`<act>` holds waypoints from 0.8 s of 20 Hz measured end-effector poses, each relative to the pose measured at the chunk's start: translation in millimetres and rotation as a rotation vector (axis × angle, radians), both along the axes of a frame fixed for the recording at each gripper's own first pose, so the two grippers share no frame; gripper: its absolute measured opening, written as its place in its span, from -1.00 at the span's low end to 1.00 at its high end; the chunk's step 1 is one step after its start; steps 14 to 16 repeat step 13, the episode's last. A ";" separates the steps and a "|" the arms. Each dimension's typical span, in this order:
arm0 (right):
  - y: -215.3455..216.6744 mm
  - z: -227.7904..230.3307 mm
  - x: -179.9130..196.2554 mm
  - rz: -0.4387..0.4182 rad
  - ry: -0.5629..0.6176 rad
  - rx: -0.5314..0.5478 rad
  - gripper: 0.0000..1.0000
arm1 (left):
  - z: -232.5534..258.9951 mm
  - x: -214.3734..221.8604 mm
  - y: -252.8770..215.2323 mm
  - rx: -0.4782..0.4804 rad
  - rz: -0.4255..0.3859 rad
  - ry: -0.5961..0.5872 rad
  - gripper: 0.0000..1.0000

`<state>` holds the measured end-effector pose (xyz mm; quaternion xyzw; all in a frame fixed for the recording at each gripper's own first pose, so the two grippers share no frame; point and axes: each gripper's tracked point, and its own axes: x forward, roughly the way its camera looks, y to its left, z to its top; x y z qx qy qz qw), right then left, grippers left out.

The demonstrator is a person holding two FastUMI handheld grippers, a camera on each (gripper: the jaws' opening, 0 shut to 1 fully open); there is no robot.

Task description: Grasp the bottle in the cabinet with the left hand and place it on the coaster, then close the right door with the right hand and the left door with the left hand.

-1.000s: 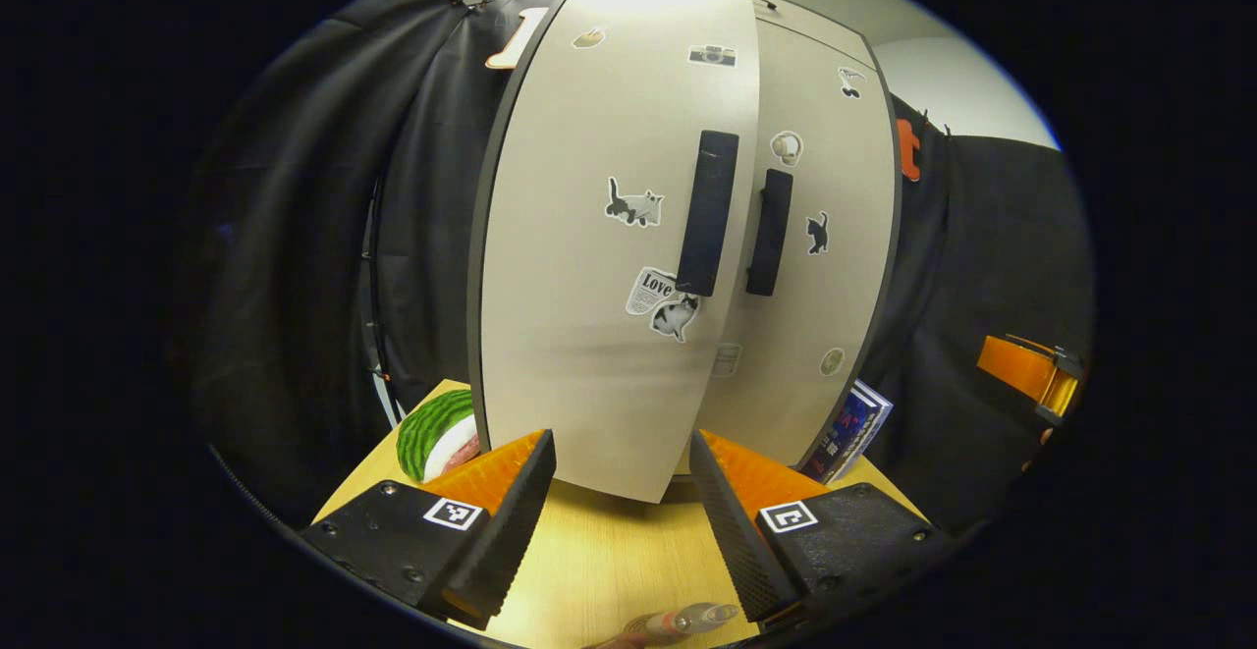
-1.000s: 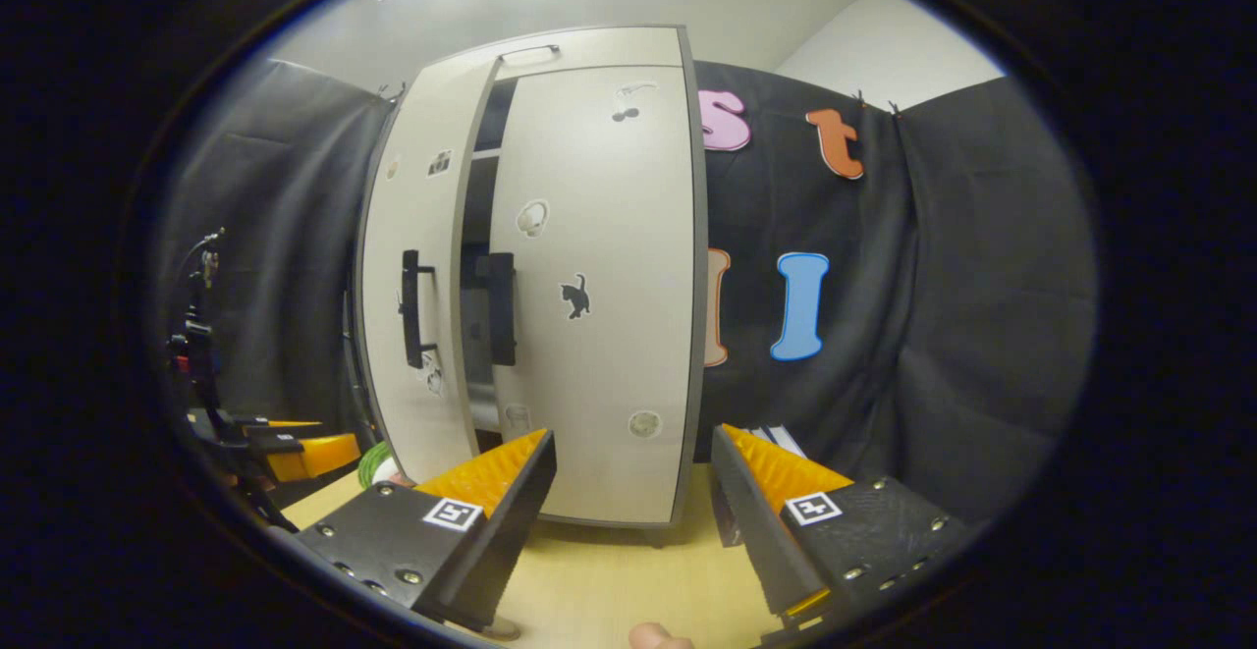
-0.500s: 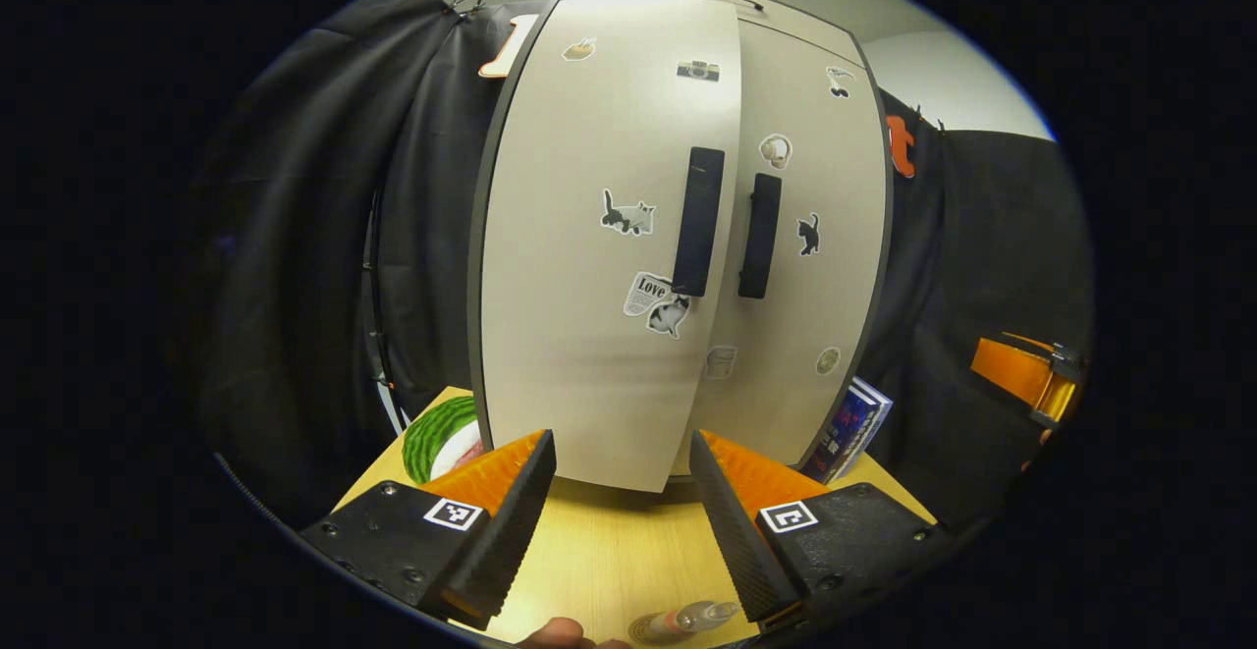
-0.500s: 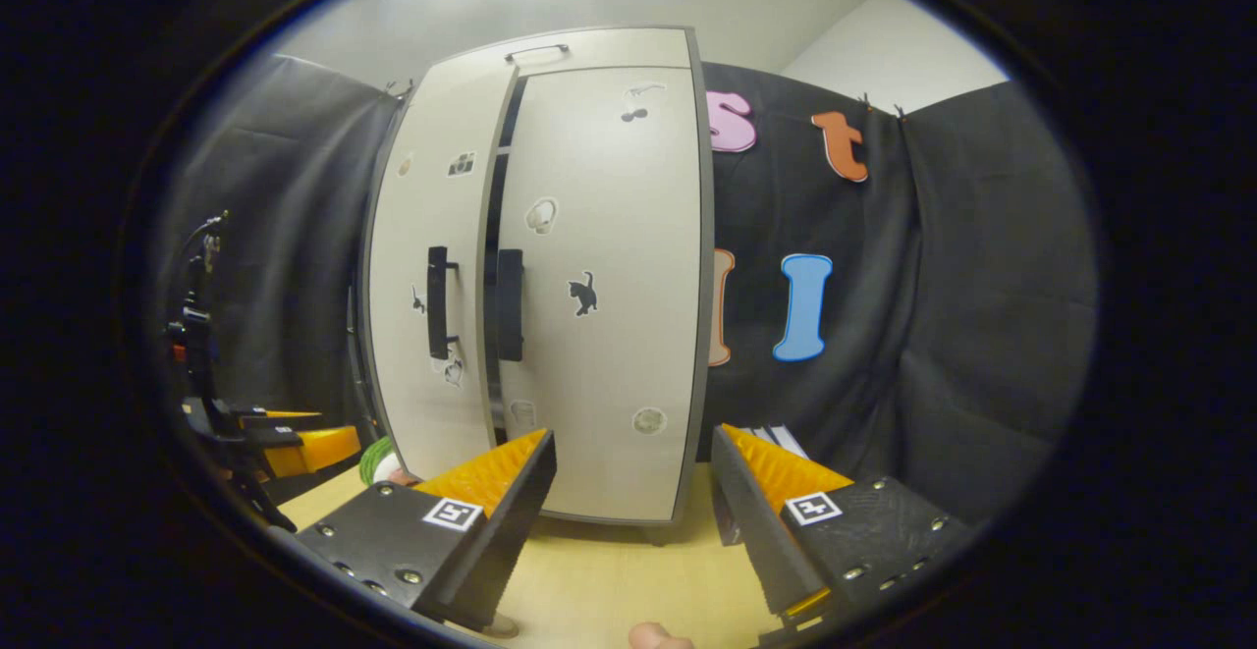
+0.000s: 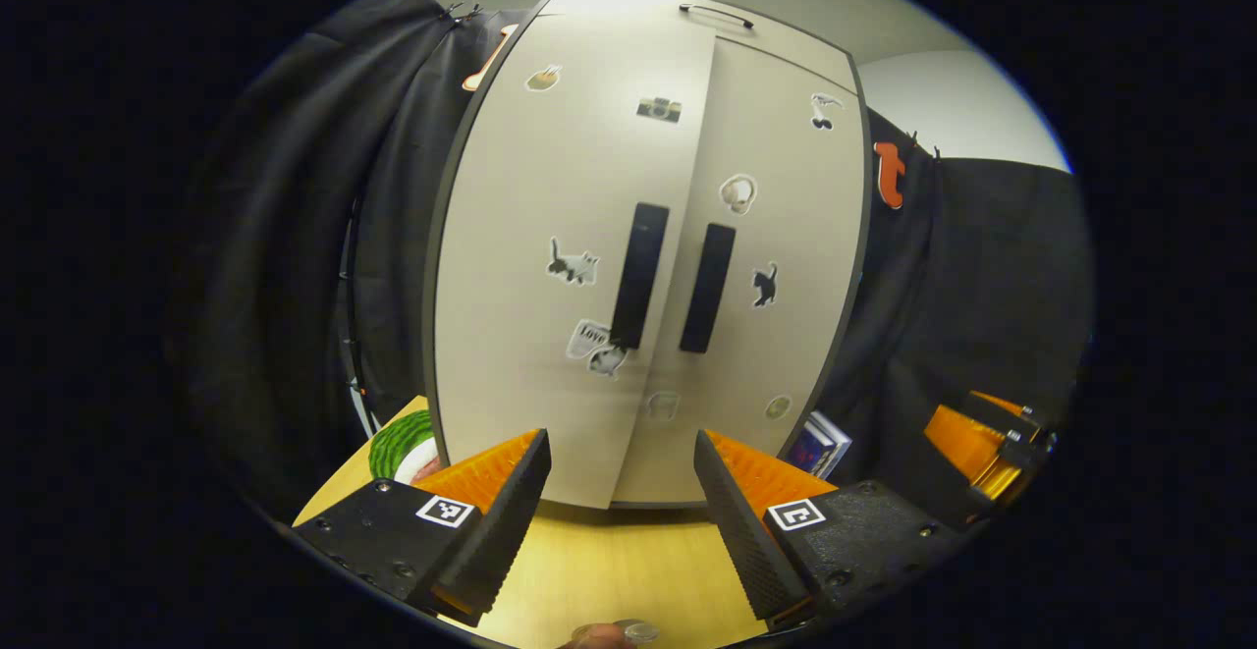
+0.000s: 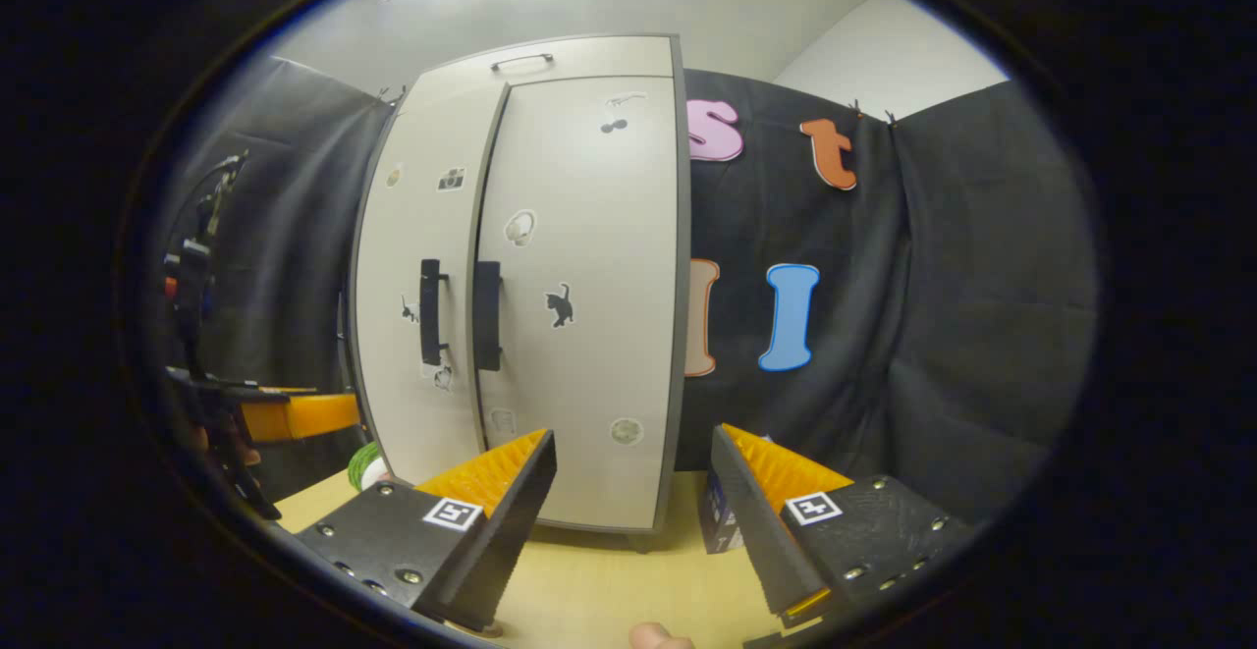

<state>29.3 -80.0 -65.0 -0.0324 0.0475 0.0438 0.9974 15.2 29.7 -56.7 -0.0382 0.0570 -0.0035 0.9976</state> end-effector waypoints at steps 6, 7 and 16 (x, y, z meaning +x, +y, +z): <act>-92.6 78.1 5.9 -0.117 -0.158 -0.061 0.93 | 80.8 13.9 -109.0 0.021 -0.098 -0.106 0.88; -113.0 96.2 4.7 -0.146 -0.197 -0.066 0.92 | 94.1 18.4 -138.0 0.023 -0.129 -0.148 0.88; -239.9 178.4 -14.1 -0.333 -0.365 -0.105 0.84 | 120.2 21.2 -267.6 0.021 -0.133 -0.222 0.88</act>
